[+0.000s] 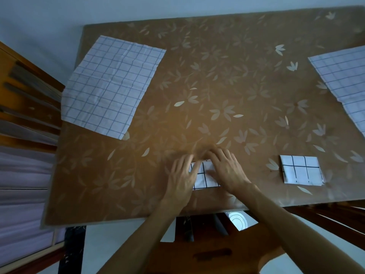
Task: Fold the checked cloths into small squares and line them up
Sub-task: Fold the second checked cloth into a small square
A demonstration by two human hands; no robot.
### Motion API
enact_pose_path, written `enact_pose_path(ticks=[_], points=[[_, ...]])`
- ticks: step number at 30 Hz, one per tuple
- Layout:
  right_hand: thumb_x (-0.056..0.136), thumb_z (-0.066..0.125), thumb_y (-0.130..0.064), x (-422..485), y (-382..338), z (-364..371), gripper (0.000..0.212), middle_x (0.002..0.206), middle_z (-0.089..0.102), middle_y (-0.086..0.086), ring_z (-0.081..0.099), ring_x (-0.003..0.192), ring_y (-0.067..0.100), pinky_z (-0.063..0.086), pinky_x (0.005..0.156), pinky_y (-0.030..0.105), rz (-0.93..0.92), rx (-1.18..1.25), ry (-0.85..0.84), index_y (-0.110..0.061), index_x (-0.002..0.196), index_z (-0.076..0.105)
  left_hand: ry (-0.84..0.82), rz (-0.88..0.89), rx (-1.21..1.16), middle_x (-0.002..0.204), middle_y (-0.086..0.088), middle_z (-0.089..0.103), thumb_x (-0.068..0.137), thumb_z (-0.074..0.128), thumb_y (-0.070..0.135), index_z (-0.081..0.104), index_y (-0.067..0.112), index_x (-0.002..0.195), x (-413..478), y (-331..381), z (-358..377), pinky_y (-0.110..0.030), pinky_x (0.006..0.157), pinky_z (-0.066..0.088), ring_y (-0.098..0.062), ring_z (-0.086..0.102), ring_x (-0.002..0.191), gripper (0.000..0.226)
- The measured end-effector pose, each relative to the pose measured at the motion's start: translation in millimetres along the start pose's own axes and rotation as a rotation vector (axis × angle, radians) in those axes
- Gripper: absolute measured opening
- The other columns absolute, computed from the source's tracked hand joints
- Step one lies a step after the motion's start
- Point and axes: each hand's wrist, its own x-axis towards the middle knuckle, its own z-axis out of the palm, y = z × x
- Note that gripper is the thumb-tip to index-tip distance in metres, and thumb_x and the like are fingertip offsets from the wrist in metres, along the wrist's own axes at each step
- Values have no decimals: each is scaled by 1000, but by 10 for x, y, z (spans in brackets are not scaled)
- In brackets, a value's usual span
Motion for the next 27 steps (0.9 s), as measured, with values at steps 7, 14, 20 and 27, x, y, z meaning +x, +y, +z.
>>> enact_pose_path(ticks=[7, 14, 20, 27], points=[[92, 35, -28, -317, -350, 445, 57, 153, 38, 13, 35, 142, 26, 37, 113, 38, -82, 15, -42, -3, 143, 44, -299, 59, 137, 150, -13, 48, 94, 38, 24, 54, 9, 138, -288, -157, 137, -50, 108, 42, -27, 45, 139, 49], [100, 29, -28, -302, -266, 523, 56, 158, 25, 14, 25, 147, 26, 17, 116, 41, -94, -44, -106, -2, 149, 32, -414, -67, 126, 165, -8, 15, 99, 22, 38, 21, 12, 156, -369, -189, 93, -58, 116, 27, -25, 16, 152, 63], [101, 25, -49, -319, -151, 490, 68, 163, 8, 6, 7, 151, 19, 12, 120, 40, -4, -70, -134, -10, 155, 14, -401, -83, 123, 167, 0, 1, 102, 25, 56, 7, 22, 159, -463, -351, 40, -54, 122, 8, -22, 2, 154, 69], [99, 17, -46, -388, 26, 332, 66, 158, 27, 12, 29, 145, 28, 11, 118, 43, 92, -141, -171, -7, 151, 31, -441, -178, 97, 166, -9, 8, 102, 29, 40, 14, 18, 158, -502, -264, -21, -54, 119, 22, -28, 10, 153, 62]])
